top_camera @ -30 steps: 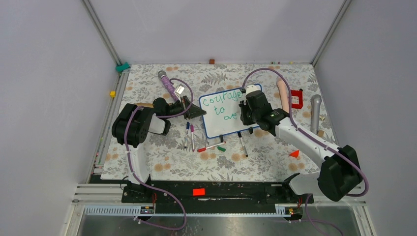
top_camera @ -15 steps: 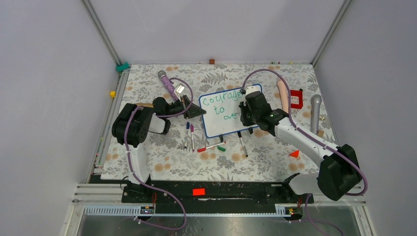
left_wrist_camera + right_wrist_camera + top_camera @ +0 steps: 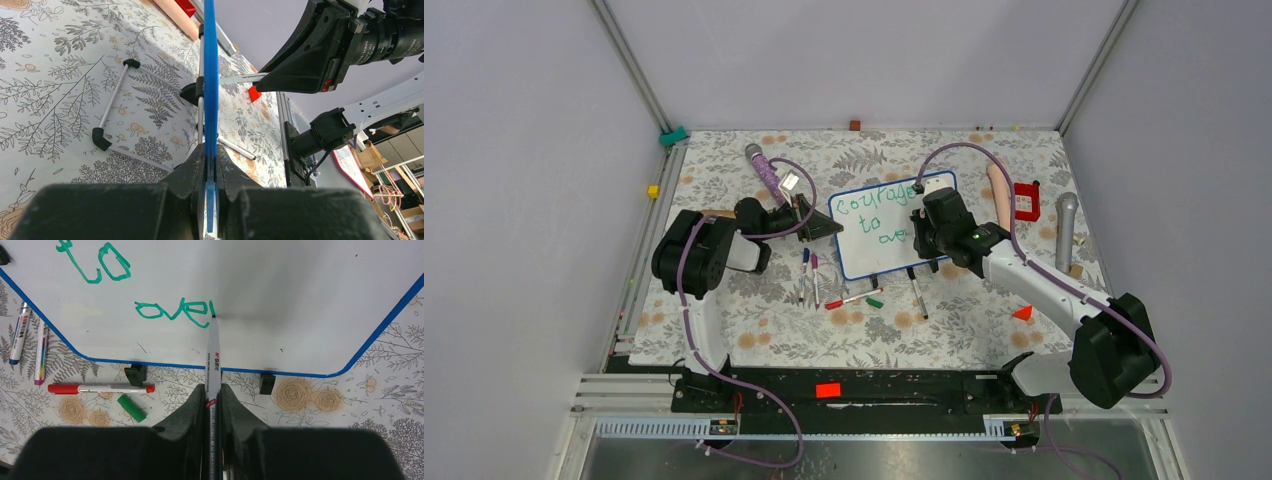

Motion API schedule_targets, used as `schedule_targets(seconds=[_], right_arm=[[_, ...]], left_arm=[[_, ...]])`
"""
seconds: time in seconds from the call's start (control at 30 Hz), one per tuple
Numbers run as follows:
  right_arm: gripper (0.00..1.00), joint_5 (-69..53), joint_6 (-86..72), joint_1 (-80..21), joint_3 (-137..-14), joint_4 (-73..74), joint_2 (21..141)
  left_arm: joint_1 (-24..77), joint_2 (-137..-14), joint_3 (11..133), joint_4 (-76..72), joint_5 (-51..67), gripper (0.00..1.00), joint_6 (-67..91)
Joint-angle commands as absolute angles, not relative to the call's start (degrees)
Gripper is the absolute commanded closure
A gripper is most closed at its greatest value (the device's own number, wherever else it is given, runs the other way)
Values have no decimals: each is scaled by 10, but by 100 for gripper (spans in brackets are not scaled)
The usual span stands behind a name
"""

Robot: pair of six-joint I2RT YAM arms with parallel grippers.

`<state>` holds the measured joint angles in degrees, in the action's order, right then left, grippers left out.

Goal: Write a sentence on the whiteboard

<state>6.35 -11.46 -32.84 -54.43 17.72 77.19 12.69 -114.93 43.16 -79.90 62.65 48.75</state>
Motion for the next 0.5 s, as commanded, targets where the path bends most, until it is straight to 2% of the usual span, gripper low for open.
schedule_targets(seconds=[0.0,0.47], right_arm=[[100,67,-117,-325,-539,173,778],[100,70,-111,-326,-550,172,780]], left_arm=[[125,-1154,451,-840,634,100,493],[125,-1153,453,-840,633,100,493]])
